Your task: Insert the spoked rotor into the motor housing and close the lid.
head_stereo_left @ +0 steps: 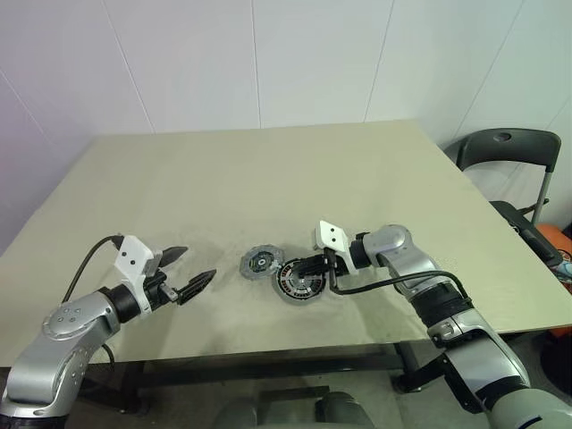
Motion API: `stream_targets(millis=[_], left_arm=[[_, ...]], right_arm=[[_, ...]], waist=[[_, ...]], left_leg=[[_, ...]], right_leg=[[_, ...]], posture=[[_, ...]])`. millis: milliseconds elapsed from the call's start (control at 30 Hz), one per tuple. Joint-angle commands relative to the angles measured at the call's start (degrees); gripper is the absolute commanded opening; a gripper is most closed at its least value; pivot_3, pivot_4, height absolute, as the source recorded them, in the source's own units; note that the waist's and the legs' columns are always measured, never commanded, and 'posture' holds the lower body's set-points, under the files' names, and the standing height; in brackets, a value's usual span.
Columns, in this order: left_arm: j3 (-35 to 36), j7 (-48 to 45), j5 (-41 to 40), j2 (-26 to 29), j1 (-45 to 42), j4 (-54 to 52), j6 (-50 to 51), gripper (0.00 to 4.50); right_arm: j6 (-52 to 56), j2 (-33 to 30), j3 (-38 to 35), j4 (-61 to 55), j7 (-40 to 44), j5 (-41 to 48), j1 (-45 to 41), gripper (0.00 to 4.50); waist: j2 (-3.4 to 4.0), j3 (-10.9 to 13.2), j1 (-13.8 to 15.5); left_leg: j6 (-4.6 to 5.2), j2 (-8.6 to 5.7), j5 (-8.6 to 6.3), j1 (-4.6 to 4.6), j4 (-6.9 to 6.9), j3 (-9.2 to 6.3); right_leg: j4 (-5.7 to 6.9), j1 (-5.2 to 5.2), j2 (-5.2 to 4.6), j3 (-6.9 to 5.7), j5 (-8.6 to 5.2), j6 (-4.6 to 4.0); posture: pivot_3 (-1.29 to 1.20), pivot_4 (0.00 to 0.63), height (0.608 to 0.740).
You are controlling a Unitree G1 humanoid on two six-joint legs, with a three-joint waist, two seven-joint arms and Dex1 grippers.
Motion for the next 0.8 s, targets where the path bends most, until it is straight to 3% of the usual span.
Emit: stream_targets(millis=[33, 133, 233, 600, 633, 800], left_arm=[[0.7, -0.1, 0.5, -0.8, 0.8, -2.5, -1.4, 4.50], [0.4, -0.5, 1.2, -1.5, 1.3, -2.7, -2.0, 4.50], [0.3, -1.0, 1.5, -1.9, 1.1, -3.0, -2.7, 4.50], [-0.1, -1.5, 3.4, -3.1, 2.4, -2.5, -4.3, 4.50], [-0.1, -1.5, 3.4, -3.3, 2.5, -2.7, -4.2, 4.50], [-0.4, -1.4, 3.6, -3.7, 2.3, -3.2, -4.0, 4.50]], right_arm=[[-2.1, -1.8, -0.9, -2.0, 4.2, 0.6, -5.0, 0.01], [-5.2, -4.3, 1.8, 0.0, 9.2, -2.4, -9.2, 0.01], [-9.7, -5.4, 4.2, 3.2, 12.2, -5.5, -13.3, 0.60], [-44.9, -6.2, 12.1, 15.1, 15.8, -16.2, -19.7, 4.29], [-48.0, -6.1, 12.8, 16.1, 15.5, -17.1, -20.0, 4.48], [-60.9, -5.6, 15.4, 20.9, 11.7, -21.8, -22.6, 4.48]], waist=[[0.00, 0.0, 0.0], [0.01, 0.0, 0.0], [0.00, 0.0, 0.0], [0.00, 0.0, -0.1], [0.00, 0.0, -0.1], [0.00, 0.0, -0.1]], left_leg=[[0.00, 0.00, 0.00, -0.02, 0.00, 0.00], [0.00, 0.01, 0.00, -0.03, -0.03, -0.01], [0.00, 0.01, 0.00, -0.03, -0.04, -0.01], [0.00, 0.01, 0.00, -0.03, -0.06, 0.00], [0.00, 0.02, 0.00, -0.03, -0.05, -0.01], [-0.01, 0.02, 0.00, 0.00, -0.04, -0.01]], right_leg=[[0.00, -0.03, 0.00, 0.00, 0.03, 0.05], [0.00, -0.06, 0.00, -0.01, 0.04, 0.08], [0.00, -0.07, 0.00, -0.02, 0.04, 0.07], [0.00, -0.09, -0.01, -0.01, 0.04, 0.07], [0.00, -0.08, -0.01, -0.01, 0.04, 0.06], [0.03, -0.06, -0.01, 0.00, 0.02, 0.02]], posture=[[0.00, 0.000, 0.740], [0.00, 0.000, 0.740], [0.00, 0.000, 0.740], [0.00, 0.000, 0.740], [0.00, 0.000, 0.740], [0.00, 0.000, 0.740]])
